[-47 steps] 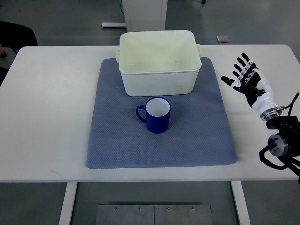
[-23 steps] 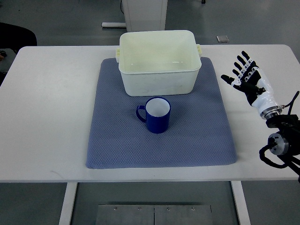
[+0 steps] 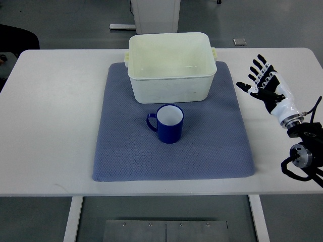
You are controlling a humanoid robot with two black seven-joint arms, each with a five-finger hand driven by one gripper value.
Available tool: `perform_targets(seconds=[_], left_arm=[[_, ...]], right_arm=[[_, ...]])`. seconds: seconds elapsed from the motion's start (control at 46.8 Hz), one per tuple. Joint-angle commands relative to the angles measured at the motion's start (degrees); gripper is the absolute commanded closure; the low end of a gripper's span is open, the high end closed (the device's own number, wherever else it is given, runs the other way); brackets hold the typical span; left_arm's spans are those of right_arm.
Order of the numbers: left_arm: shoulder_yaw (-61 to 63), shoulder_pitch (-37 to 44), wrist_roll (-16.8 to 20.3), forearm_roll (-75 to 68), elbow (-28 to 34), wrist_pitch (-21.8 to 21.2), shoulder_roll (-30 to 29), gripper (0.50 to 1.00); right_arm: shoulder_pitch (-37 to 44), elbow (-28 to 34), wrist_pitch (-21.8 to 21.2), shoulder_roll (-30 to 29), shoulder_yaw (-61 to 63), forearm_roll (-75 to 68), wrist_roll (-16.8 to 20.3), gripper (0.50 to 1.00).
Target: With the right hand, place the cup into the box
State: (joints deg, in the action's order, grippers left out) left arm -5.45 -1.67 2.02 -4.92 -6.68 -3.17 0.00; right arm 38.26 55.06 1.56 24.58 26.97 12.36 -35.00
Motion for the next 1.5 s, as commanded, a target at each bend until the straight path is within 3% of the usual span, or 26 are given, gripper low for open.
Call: perform_targets(seconds=[0.0, 0.492, 0.94, 1.475], left_arm=[[0.0, 0.0, 0.0, 0.0, 0.0, 0.0, 0.0, 0.500], [0.0, 0.0, 0.0, 0.0, 0.0, 0.0, 0.0, 0.500], [0.0, 0.0, 0.0, 0.0, 0.0, 0.0, 0.0, 0.500], [0.0, 0.0, 0.0, 0.0, 0.0, 0.0, 0.0, 0.500]], right_arm=[[-0.1, 0.8, -1.2, 1.4, 0.0, 0.1, 0.0, 0.500], [-0.4, 5.3, -10.4, 9.3, 0.0, 3.1, 0.0, 0.500], [-3.4, 16.6, -10.8, 12.9, -0.1, 11.8, 0.0, 0.500], [-4.7, 18.1, -10.6, 12.3, -2.1, 17.3, 0.0, 0.500]])
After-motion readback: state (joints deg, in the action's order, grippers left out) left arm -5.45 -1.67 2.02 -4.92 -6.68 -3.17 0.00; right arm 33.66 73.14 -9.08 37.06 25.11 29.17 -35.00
